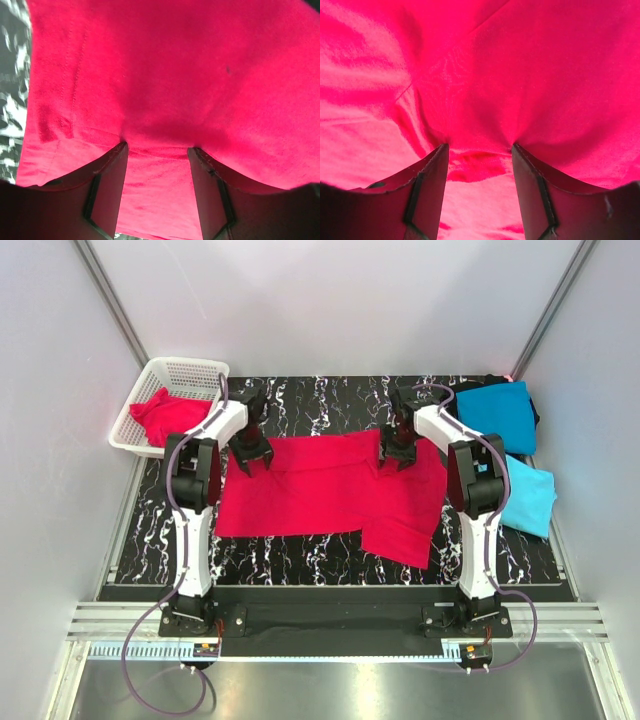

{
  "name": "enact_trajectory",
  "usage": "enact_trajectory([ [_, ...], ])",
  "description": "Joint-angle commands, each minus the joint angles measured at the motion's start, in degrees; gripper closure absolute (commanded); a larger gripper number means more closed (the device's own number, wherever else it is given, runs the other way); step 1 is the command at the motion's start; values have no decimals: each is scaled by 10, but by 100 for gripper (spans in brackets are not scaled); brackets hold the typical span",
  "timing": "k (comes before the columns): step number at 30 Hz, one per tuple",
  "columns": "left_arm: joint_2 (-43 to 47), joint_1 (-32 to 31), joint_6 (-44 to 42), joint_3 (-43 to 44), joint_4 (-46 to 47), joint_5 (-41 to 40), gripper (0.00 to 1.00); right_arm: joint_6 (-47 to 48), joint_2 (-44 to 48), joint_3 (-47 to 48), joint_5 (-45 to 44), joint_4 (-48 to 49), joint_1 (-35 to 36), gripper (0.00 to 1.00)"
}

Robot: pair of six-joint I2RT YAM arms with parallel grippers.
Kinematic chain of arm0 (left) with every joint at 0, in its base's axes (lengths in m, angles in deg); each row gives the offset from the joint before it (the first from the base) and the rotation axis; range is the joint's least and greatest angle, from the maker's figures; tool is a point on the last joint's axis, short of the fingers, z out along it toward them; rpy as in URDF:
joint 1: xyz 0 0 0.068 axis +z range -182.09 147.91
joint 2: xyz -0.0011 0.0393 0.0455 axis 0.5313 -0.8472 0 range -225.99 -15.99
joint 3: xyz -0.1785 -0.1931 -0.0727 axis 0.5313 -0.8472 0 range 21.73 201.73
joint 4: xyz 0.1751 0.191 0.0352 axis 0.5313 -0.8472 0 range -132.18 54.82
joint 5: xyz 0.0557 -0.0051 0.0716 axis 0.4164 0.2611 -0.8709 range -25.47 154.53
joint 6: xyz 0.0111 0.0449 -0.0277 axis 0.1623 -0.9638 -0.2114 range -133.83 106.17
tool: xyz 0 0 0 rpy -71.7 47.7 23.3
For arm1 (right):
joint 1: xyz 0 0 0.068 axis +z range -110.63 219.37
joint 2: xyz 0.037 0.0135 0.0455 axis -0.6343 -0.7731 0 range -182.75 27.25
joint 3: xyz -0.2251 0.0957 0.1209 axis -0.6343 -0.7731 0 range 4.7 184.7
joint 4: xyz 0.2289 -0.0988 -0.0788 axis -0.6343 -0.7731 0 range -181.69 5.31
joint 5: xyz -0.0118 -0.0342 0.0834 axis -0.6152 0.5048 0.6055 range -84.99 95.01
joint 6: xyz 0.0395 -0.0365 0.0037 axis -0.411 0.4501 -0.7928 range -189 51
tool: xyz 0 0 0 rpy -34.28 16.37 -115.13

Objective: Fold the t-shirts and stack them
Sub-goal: Fold the tshirt

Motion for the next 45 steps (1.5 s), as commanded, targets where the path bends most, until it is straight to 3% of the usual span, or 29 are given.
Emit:
enact_trajectory([
  [1,-37,20,-17,51,-5,8,43,15,-31,27,34,-28,-19,39],
  [14,-112,39,-36,179,-27,28,40,57,-177,306,77,-137,-65,39],
  [20,-125,39,-67,222,-15,28,40,73,-192,351,59,-164,-65,42],
  [29,-11,38,-76,176,11,-1,39,73,-77,289,22,-156,-58,42],
  [34,117,37,-118,51,137,52,33,78,-11,270,32,-140,-58,39],
  [39,210,38,-108,-8,158,74,30,65,23,251,30,-145,-55,39],
  [42,256,37,-79,-94,160,72,30,46,91,146,6,-110,-37,40],
  [45,324,28,-41,-228,181,57,31,1,214,-54,-22,2,-27,39],
])
